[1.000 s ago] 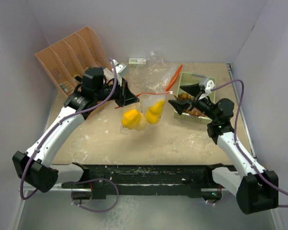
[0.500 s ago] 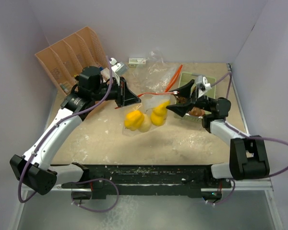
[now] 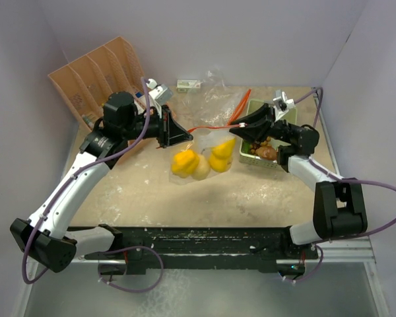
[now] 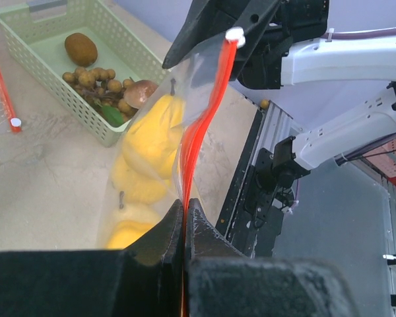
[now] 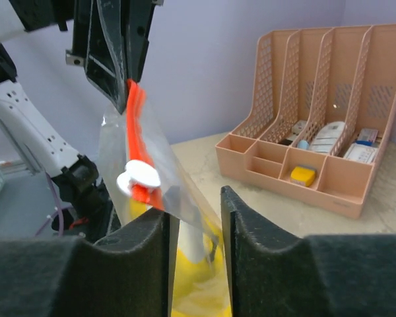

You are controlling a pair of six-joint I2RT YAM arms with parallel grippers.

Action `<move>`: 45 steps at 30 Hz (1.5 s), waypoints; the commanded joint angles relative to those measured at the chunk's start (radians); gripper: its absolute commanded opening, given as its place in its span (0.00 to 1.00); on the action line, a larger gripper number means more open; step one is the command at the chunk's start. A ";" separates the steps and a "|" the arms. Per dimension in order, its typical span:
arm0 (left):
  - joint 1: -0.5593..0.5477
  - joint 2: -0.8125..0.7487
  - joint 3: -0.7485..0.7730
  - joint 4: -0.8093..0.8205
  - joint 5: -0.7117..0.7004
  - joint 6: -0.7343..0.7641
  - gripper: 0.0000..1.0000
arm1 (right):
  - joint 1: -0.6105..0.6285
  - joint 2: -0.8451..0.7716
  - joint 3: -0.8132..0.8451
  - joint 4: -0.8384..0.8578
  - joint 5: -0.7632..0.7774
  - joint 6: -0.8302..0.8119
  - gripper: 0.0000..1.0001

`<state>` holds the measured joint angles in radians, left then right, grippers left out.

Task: Open the zip-top bag and remove the fake food
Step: Pick up the zipper food storage bag at the center of the board, then unzip the zipper food storage bag at the center of the board.

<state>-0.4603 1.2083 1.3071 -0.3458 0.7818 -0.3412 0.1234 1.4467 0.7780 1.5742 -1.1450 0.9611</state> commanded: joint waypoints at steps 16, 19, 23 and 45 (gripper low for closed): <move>0.004 -0.014 -0.024 0.038 -0.139 0.036 0.59 | 0.026 0.004 -0.026 0.284 -0.020 0.079 0.00; 0.003 -0.012 -0.040 0.084 -0.121 0.047 0.61 | 0.036 0.008 -0.049 0.296 -0.033 0.106 0.00; 0.003 0.013 -0.040 0.159 -0.125 0.016 0.63 | 0.036 -0.056 -0.065 0.110 -0.050 0.010 0.00; -0.260 0.147 -0.193 0.459 -0.446 0.060 0.77 | 0.127 -0.293 0.053 -1.410 0.514 -0.726 0.00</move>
<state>-0.7101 1.3571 1.1454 -0.0727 0.4084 -0.3244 0.2390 1.2121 0.8440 0.2127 -0.6437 0.2752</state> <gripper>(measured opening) 0.760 0.004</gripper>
